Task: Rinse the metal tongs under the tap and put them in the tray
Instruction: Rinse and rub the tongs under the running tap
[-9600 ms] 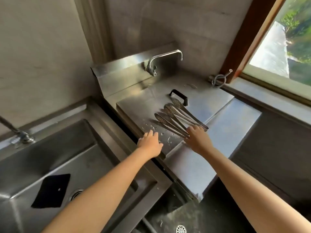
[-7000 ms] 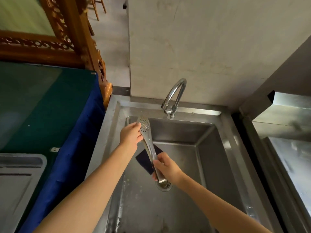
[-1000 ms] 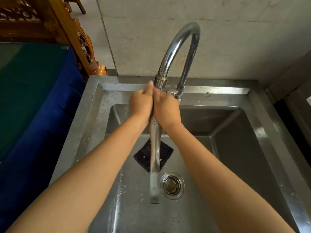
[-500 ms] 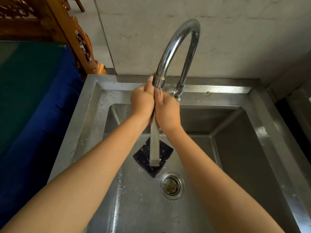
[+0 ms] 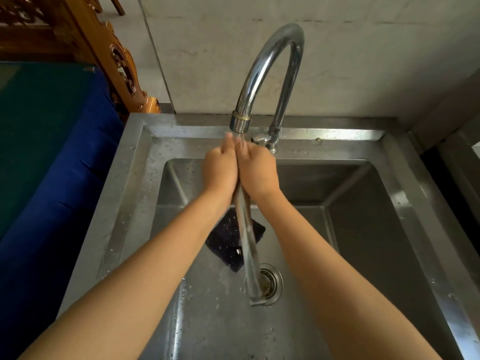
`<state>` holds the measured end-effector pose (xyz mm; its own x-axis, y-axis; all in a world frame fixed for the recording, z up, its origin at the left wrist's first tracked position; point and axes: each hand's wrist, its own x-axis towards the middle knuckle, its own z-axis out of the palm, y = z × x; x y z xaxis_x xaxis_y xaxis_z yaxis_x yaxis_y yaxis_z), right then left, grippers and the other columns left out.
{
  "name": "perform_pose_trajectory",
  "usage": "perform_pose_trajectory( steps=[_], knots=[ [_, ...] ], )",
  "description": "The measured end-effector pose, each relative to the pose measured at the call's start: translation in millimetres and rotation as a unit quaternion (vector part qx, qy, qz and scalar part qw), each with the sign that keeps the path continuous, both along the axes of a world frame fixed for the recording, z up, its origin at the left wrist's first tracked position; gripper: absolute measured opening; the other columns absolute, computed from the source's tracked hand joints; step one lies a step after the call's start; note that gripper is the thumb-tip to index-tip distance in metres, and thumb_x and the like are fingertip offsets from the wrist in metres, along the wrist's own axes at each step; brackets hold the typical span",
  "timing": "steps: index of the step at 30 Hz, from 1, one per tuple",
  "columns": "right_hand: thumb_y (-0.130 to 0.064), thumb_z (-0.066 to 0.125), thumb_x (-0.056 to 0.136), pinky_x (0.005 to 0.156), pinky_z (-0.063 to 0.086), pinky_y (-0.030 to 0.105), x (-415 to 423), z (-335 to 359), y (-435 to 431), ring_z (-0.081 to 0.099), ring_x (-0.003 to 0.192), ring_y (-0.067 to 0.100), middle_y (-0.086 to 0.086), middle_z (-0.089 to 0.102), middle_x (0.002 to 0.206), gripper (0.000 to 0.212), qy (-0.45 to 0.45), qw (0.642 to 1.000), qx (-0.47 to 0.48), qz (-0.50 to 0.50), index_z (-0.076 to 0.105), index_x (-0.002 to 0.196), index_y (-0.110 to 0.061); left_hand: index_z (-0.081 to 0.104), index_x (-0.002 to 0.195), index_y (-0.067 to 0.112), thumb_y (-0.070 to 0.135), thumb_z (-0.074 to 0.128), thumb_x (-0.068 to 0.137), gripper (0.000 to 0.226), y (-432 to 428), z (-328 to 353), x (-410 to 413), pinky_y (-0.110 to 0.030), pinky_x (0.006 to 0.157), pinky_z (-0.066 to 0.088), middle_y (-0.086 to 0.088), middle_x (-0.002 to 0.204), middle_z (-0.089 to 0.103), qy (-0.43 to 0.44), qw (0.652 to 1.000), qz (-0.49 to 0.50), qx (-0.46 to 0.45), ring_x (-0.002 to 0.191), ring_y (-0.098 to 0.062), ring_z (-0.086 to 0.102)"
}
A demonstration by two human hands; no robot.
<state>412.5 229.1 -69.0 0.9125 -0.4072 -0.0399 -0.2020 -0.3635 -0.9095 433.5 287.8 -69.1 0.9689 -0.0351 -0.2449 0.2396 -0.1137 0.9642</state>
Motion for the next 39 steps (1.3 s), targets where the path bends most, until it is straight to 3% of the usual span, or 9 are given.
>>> perform_pose_trajectory(
  steps=[7,11,17,21,25,27,29,34,39],
  knots=[
    [-0.028,0.036,0.099,0.049,0.038,0.015,8,13,-8,0.044,0.053,0.008,-0.004,0.048,0.059,0.040,-0.031,0.996,0.051,-0.065,0.043,0.061,-0.019,0.061,0.080,0.015,0.033,0.045,0.095,0.029,-10,5,3,-0.039,0.074,0.054,-0.009,0.082,0.068,-0.058,0.998,0.004,0.007,0.082,-0.025,0.066],
    [-0.034,0.034,0.099,0.065,0.045,0.035,-5,18,0,0.054,0.068,0.020,0.002,0.055,0.071,0.036,-0.010,0.998,0.033,-0.049,0.051,0.076,-0.012,0.051,0.058,0.021,0.022,0.052,0.090,0.032,-19,10,28,-0.033,0.060,0.045,0.004,0.058,0.053,-0.055,0.997,0.059,-0.015,0.059,-0.015,0.054],
    [-0.041,0.029,0.099,0.060,0.031,0.032,-39,14,9,0.048,0.069,0.030,0.014,0.062,0.081,0.041,0.063,0.989,-0.135,0.022,0.044,0.076,-0.010,0.044,0.051,0.020,0.021,0.047,0.092,0.041,-18,6,54,-0.029,0.057,0.039,0.002,0.053,0.045,-0.012,0.989,0.146,-0.002,0.053,-0.014,0.043],
    [-0.048,0.035,0.097,0.047,0.025,0.031,-64,9,8,0.040,0.056,0.027,0.003,0.045,0.061,0.048,0.069,0.973,-0.219,0.018,0.030,0.062,-0.015,0.049,0.060,0.016,0.033,0.043,0.096,0.041,-14,8,57,-0.022,0.054,0.039,0.003,0.060,0.049,-0.027,0.986,0.163,0.015,0.059,-0.012,0.047],
    [-0.049,0.039,0.094,0.045,0.023,0.028,-86,-5,9,0.035,0.047,0.023,-0.004,0.035,0.050,0.049,0.067,0.965,-0.252,0.000,0.024,0.058,-0.020,0.049,0.062,0.013,0.033,0.042,0.096,0.040,-13,8,53,-0.036,0.068,0.056,-0.006,0.066,0.052,0.076,0.980,0.168,-0.081,0.066,-0.023,0.056],
    [-0.048,0.042,0.094,0.044,0.022,0.027,-96,-17,10,0.032,0.045,0.018,-0.007,0.032,0.050,0.046,0.054,0.957,-0.283,-0.013,0.029,0.060,-0.018,0.049,0.066,0.012,0.030,0.044,0.096,0.035,-13,8,45,-0.032,0.054,0.054,-0.005,0.064,0.054,0.151,0.965,0.166,-0.136,0.050,-0.019,0.059],
    [-0.044,0.050,0.091,0.045,0.024,0.024,-101,-28,7,0.034,0.050,0.014,-0.008,0.035,0.055,0.041,0.030,0.972,-0.232,-0.035,0.037,0.065,-0.015,0.049,0.065,0.012,0.037,0.046,0.094,0.038,-12,9,41,-0.027,0.045,0.048,-0.003,0.057,0.053,0.185,0.963,0.154,-0.122,0.038,-0.014,0.054],
    [-0.043,0.040,0.095,0.052,0.045,0.020,-93,-28,-1,0.052,0.058,0.009,0.001,0.058,0.078,0.031,0.070,0.977,0.202,-0.025,0.051,0.093,-0.015,0.041,0.057,0.016,0.052,0.043,0.091,0.050,-8,5,35,-0.016,0.029,0.023,0.007,0.037,0.033,0.215,0.945,0.129,-0.209,0.025,-0.006,0.028],
    [-0.040,0.037,0.097,0.047,0.037,0.015,-84,-27,2,0.043,0.052,0.007,-0.005,0.049,0.059,0.043,0.054,0.975,0.216,0.001,0.056,0.084,-0.004,0.047,0.065,0.015,0.052,0.032,0.095,0.050,-3,0,29,-0.018,0.031,0.020,0.007,0.044,0.034,0.189,0.950,0.102,-0.226,0.033,-0.006,0.025]
  ],
)
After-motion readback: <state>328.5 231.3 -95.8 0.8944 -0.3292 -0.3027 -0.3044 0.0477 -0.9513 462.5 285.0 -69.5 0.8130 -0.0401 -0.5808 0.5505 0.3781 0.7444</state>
